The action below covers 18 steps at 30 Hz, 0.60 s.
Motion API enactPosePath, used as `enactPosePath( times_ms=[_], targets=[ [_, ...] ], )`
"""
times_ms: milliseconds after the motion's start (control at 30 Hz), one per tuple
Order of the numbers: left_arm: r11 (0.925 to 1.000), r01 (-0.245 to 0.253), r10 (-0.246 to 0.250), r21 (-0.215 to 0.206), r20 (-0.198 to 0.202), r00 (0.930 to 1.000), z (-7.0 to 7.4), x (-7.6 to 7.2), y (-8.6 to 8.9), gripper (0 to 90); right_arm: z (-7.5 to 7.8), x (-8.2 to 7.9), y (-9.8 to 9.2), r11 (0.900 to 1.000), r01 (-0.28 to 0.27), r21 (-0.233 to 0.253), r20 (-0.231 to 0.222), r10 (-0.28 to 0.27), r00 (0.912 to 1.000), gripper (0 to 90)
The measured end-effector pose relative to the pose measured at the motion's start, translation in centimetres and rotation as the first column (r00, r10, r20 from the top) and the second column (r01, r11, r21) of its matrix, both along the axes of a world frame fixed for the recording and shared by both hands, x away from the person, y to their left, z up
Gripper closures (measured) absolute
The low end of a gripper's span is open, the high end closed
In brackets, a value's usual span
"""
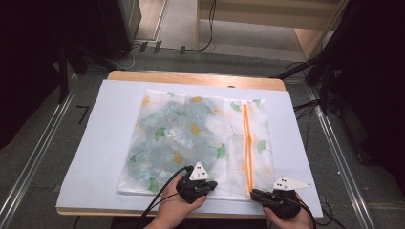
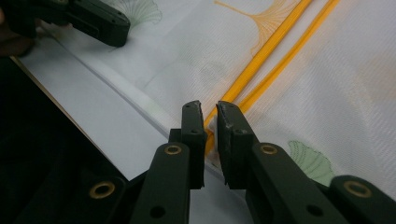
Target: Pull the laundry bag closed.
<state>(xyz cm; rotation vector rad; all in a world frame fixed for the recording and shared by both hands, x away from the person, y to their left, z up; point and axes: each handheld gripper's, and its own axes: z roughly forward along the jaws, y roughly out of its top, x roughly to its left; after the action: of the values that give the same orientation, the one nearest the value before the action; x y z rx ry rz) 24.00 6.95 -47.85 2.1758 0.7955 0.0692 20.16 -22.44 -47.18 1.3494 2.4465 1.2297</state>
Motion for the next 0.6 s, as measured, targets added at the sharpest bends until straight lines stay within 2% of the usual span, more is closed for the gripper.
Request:
enactPosePath(
  times_ms=[133,167,267,300,367,400,433,467,500,600],
  targets=[
    [1.0,-0.001,0.001,-0.001,-0.006,1.0,0.03,0.02,0.0,90.0,0.03,-0.18,-0.5,1.0,0.011,0.009,0.002,-0.011,0.9999,85.0],
    [1.0,-0.001,0.001,-0.001,-0.007,1.0,0.03,0.03,-0.01,90.0,0.03,-0.22,-0.73,1.0,0.009,0.014,-0.005,-0.009,0.9999,89.4],
    [1.0,0.001,-0.001,0.003,-0.01,0.9999,0.1,0.05,-0.07,89.6,0.04,-0.13,-0.91,1.0,0.006,0.003,-0.012,-0.006,0.9999,90.0],
    [1.0,0.004,-0.004,0.003,-0.012,0.9999,0.12,0.08,-0.09,88.9,0.0,-0.11,-0.73,1.0,-0.02,0.006,-0.02,0.021,0.9996,90.0],
    [1.0,0.007,-0.007,0.001,-0.007,1.0,0.11,0.04,-0.17,88.4,0.05,-0.21,-0.52,1.0,-0.023,0.012,-0.014,0.023,0.9996,90.0],
    [1.0,0.006,-0.006,0.001,-0.006,1.0,0.1,0.03,-0.17,88.5,0.05,-0.22,-0.49,1.0,-0.01,0.01,-0.005,0.01,0.9999,82.9],
    [1.0,0.006,-0.006,0.001,-0.006,1.0,0.1,0.03,-0.17,88.6,0.05,-0.22,-0.49,1.0,-0.01,0.01,-0.005,0.01,0.9999,82.9],
    [1.0,0.007,-0.007,0.001,-0.009,0.9999,0.11,0.04,-0.15,88.6,0.07,-0.24,-0.49,1.0,0.014,0.011,-0.006,-0.014,0.9999,78.8],
    [1.0,0.006,-0.006,0.001,-0.01,0.9999,0.1,0.04,-0.14,88.8,-0.04,-0.18,-0.63,0.999,0.015,0.03,-0.016,-0.014,0.9998,69.9],
    [1.0,0.004,-0.004,0.002,-0.01,0.9999,0.09,0.01,-0.13,88.8,-0.12,-0.19,-0.45,1.0,0.01,0.021,-0.027,-0.01,0.9996,66.1]
  ],
)
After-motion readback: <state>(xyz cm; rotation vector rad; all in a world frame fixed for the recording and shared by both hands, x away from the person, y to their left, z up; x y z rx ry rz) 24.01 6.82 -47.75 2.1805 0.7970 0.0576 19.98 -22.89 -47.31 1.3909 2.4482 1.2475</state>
